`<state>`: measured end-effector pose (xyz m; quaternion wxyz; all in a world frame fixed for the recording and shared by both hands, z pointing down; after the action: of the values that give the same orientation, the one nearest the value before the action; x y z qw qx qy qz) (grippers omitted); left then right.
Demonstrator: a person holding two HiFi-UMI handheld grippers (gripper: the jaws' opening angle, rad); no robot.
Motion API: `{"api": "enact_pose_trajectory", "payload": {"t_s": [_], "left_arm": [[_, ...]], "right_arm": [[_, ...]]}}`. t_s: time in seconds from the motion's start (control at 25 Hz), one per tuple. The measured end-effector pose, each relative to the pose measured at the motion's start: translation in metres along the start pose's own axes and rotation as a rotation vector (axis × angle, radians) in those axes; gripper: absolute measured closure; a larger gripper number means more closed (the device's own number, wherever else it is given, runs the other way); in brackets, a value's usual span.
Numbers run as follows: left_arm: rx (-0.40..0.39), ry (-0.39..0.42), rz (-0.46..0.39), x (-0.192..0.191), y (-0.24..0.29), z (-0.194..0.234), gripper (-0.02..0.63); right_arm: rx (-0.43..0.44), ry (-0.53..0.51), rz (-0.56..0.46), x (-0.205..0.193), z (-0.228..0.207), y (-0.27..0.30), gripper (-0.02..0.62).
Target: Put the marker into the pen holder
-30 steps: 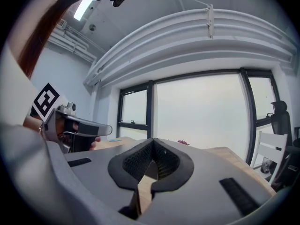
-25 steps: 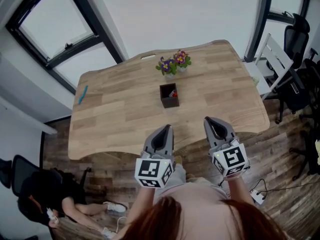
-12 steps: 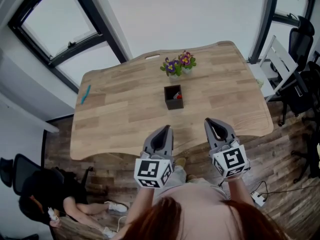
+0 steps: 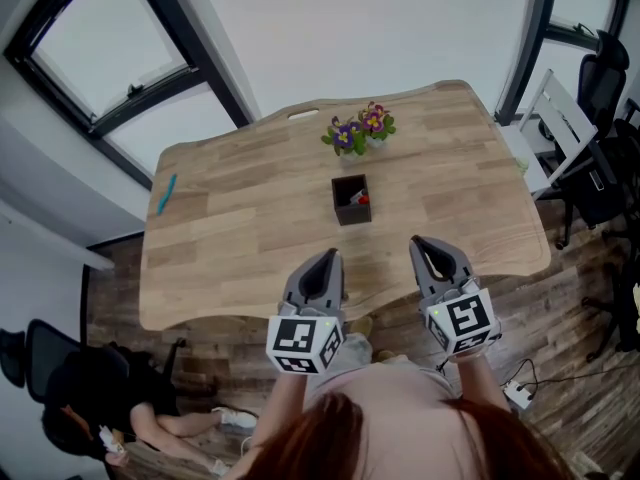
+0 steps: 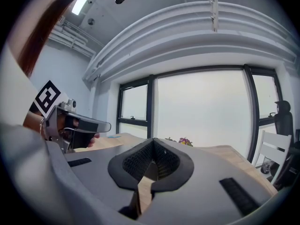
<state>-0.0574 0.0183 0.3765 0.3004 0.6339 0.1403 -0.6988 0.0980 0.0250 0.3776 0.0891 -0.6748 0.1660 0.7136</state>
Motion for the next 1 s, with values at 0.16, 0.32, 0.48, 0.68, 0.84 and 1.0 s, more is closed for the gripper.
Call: {"api": "enact_pose_trajectory", "payload": {"t_s": [0.16,0.32,0.48,0.68,0.84,1.0], "left_arm": [[-0.002,-0.003,0.006,0.000,0.006,0.014,0.604],[-0.016,-0.002,0.006,0.003,0.013,0.023,0.604],[-0.030,-0.001,0.007,0.006,0.022,0.033,0.604],[-0.050,-0.003,0.014,0.008,0.031,0.040,0.604],[-0.061,-0.005,0.017,0.010,0.037,0.043,0.604],[-0.065,-0.009,0.017,0.011,0.040,0.044,0.604]], "right_arm": [[0.004,0.001,0.008,-0.001,0.004,0.012,0.595],[-0.011,-0.006,0.014,-0.001,0.004,0.022,0.595],[-0.031,-0.022,0.033,-0.002,0.002,0.033,0.595],[-0.048,-0.010,0.040,-0.003,0.000,0.042,0.595],[-0.052,-0.008,0.047,-0.003,-0.002,0.047,0.595],[-0.051,-0.009,0.053,-0.003,-0.003,0.049,0.595]]}}
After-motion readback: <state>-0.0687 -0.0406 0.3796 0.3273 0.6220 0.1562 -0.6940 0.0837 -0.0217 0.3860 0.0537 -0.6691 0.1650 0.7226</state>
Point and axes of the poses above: the fingertips, and each gripper's own axes: y forward along the fingers, z to its left, x out of its top, the point moved 2 cm from there along -y, backward along the fingers, and after that the axes turned 4 degrees about -x, right-handed, at the moved point
